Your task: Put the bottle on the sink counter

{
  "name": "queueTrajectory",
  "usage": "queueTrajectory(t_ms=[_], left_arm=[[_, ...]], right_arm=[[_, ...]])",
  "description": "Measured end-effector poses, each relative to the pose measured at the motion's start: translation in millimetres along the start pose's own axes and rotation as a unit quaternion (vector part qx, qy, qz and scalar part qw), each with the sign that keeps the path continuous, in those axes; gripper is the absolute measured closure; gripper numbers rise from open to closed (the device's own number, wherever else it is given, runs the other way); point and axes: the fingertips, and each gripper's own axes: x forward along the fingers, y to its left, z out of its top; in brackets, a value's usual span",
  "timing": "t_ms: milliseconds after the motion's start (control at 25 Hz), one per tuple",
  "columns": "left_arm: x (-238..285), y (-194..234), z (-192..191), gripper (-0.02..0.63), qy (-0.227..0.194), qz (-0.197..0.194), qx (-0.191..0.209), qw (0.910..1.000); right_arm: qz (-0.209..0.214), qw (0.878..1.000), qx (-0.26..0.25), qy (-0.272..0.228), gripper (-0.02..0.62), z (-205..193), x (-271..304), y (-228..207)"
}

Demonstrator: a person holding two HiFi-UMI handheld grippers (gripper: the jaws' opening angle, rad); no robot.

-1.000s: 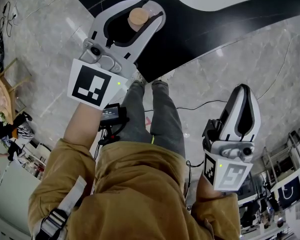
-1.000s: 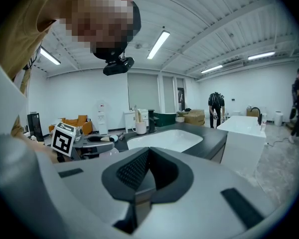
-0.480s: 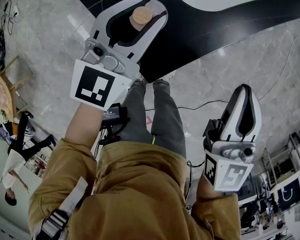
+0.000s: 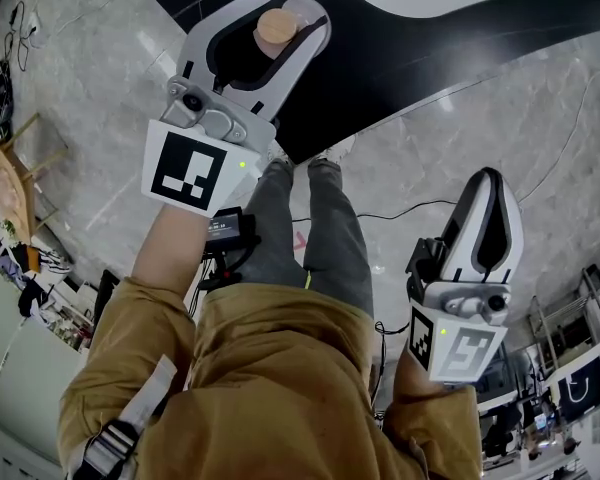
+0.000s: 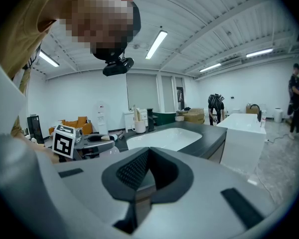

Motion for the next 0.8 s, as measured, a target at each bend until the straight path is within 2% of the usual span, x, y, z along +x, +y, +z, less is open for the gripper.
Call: queueTrajectory(t_ms=[680,800], left_arm=[[2.5,2.0,2.6,0.471,-0.005,0.008,0.001,1.0],[4.6,3.0,0.6,0.448,-0.002,0.005,-0.008,1.0]], right_arm=[[0.003,1.0,0.002,-0.008,0.591,3.7,0.2,0.0],[0.004,1.0,0.002,-0.009,0.591,3.8,-1.2,-0.3]])
